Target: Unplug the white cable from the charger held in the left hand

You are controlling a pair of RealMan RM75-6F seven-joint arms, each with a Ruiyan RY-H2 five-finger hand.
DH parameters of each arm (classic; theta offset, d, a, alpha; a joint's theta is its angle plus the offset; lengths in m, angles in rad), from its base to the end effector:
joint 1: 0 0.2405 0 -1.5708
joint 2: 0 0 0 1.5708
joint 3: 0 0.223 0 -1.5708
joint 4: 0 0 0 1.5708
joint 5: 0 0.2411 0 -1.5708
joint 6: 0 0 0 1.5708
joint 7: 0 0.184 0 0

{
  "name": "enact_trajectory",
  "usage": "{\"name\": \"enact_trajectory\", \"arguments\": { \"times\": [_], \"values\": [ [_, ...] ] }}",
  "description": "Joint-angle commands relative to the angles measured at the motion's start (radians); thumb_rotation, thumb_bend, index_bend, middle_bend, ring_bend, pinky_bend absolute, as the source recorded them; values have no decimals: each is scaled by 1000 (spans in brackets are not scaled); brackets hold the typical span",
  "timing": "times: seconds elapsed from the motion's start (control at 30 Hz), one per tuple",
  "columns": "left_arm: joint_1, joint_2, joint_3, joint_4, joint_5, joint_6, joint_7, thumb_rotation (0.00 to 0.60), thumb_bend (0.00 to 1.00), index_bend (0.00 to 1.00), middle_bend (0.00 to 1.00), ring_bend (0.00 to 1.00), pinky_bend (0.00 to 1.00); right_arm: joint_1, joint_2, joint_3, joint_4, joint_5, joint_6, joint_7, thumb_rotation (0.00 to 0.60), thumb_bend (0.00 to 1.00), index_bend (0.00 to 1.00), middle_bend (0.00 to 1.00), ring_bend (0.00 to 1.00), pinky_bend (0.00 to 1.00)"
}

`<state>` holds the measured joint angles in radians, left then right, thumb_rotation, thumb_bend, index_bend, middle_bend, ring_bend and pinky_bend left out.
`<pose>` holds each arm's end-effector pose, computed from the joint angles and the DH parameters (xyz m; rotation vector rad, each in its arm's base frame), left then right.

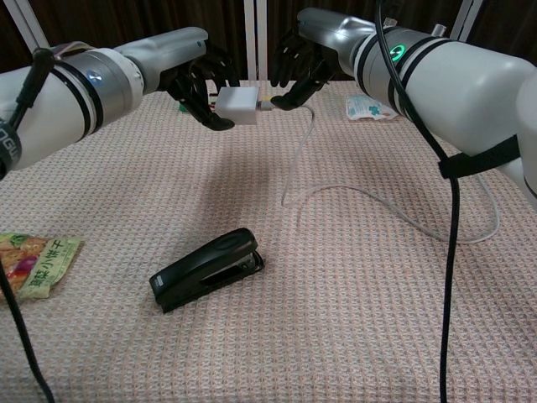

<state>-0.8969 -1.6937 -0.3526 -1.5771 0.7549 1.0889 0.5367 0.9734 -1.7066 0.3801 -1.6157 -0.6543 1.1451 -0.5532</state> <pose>-0.0197 0.3736 -0.0675 -1.6821 -1.1441 -1.0630 0.0069 -0.3712 -0.0652 1.6510 -1.1952 1.0953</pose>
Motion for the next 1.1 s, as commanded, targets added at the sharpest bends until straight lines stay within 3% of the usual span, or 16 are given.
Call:
{"name": "enact_trajectory", "arguments": {
  "times": [0.03, 0.67, 0.8, 1.1],
  "values": [
    [-2, 3, -1, -3, -2, 1, -3, 600, 464, 656, 604, 467, 366, -9, 0, -3, 4, -2, -4, 17, 600, 325, 515, 381, 221, 385],
    [-29, 18, 1, -33, 3, 15, -6, 600, 465, 656, 604, 467, 366, -2, -16, 4, 27, -3, -28, 38, 600, 389, 567, 397, 223, 385],
    [-31, 21, 8, -41, 0, 19, -2, 600, 467, 656, 605, 467, 366, -4, -20, 1, 31, -17, -21, 44, 600, 447, 599, 404, 223, 385],
    [-38, 28, 21, -34, -22, 13, 13, 600, 467, 656, 605, 468, 365, 3, -21, -14, 36, -19, -10, 3, 600, 454, 676, 419, 242, 386]
  ]
}}
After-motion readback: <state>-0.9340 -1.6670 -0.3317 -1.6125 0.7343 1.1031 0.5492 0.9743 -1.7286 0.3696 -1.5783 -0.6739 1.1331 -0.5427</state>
